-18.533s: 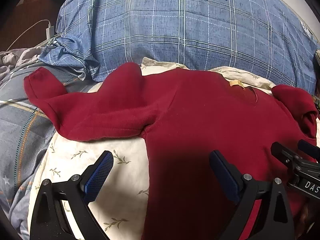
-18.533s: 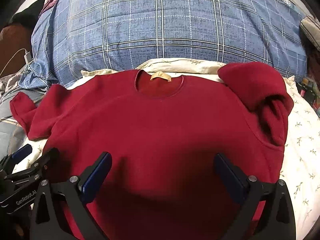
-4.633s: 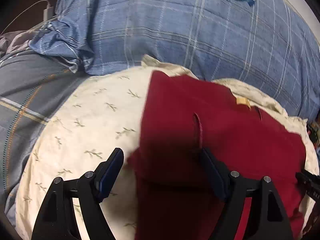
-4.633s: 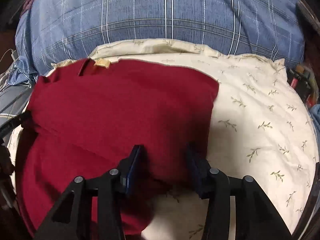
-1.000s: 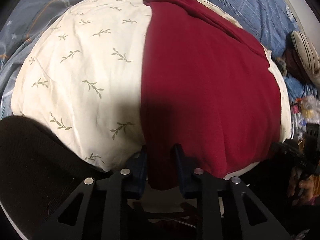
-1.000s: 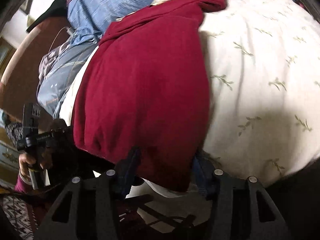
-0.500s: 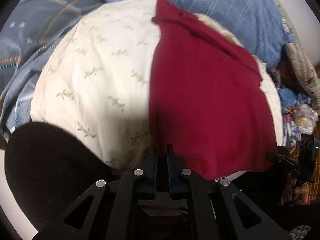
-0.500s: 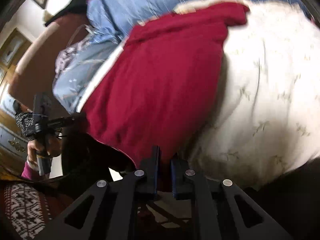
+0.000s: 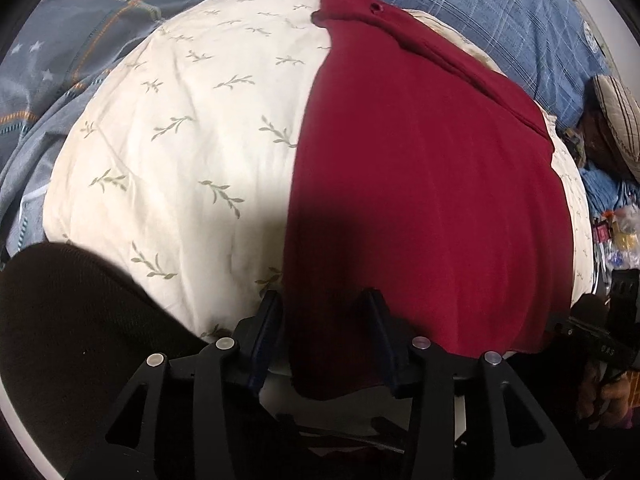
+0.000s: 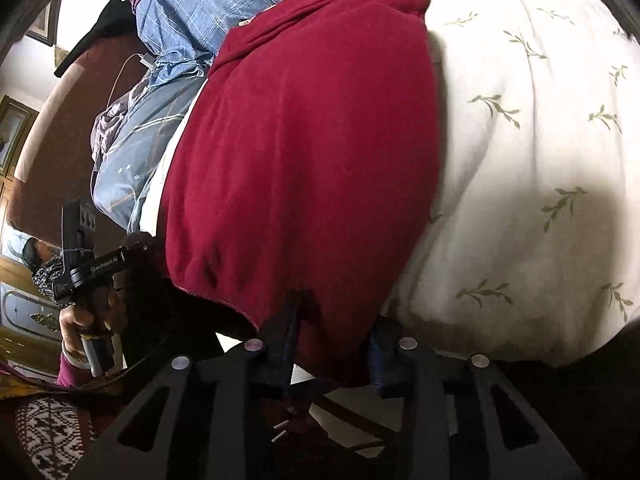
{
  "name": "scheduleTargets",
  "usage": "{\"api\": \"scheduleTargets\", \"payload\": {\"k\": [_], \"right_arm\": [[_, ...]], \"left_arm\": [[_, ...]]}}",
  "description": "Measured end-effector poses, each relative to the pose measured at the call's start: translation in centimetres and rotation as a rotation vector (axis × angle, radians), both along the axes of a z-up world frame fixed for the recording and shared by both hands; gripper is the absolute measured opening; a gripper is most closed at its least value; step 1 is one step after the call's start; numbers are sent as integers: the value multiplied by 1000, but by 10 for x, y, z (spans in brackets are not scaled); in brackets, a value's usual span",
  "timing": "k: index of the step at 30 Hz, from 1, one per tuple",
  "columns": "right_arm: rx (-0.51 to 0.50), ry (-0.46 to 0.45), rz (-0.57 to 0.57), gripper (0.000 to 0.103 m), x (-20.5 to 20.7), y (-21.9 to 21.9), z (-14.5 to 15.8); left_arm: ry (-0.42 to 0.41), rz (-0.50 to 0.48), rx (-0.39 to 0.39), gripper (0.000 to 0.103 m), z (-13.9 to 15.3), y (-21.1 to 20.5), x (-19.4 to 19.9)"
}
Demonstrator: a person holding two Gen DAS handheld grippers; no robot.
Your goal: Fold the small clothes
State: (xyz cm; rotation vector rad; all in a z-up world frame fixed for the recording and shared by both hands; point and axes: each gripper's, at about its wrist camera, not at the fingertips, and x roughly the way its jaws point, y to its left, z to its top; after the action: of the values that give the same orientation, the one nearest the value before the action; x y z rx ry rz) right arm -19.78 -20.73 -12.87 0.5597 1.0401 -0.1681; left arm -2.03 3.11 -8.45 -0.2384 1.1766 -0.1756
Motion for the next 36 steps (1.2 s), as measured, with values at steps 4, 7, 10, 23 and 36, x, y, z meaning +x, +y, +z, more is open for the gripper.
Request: {"api": "scheduleTargets", "payload": {"k": [4, 7, 10, 23, 36], "right_arm": [[48, -86, 24, 13, 0, 5, 20], [64, -180, 44, 13, 5, 6, 47], [54, -272, 59, 12, 14, 2, 78], [-224, -443, -88, 12, 118, -82, 158], [-262, -302, -266, 12, 215, -201, 111]], "left_arm": [[-14, -56, -91, 6, 8, -2, 0], [-43, -51, -206, 6, 24, 8, 5], [-137, -25, -276, 6, 54, 16, 18], [-443, 31, -266, 6, 105, 0, 131], [-376, 111, -202, 7, 44, -46, 314]]}}
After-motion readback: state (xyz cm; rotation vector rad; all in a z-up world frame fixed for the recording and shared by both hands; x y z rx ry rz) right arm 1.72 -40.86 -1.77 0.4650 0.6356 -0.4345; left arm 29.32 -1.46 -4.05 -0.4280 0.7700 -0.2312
